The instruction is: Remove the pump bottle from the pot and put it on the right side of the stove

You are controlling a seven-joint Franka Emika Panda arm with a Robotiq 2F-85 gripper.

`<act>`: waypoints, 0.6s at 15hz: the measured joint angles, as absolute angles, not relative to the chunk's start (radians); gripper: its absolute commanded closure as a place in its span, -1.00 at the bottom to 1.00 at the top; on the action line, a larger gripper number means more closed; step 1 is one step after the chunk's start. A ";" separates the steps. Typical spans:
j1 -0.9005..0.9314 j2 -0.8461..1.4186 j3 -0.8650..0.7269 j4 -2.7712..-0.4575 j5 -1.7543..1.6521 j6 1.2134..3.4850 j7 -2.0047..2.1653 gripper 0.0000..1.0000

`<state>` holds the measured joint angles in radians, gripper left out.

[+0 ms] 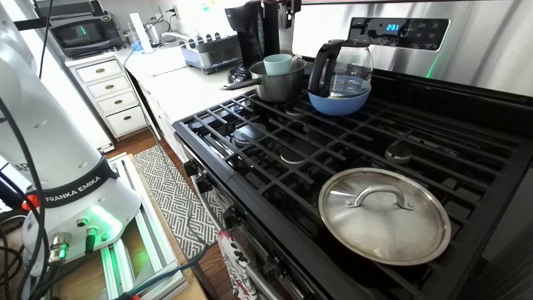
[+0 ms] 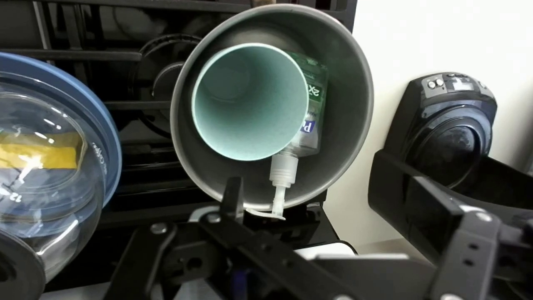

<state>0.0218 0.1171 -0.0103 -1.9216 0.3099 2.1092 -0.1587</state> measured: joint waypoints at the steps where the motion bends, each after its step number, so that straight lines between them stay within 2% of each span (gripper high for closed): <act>1: 0.025 0.126 -0.001 -1.921 0.310 2.121 -0.155 -1.00; 9: 0.068 0.284 0.044 -1.853 0.233 2.238 0.021 -0.99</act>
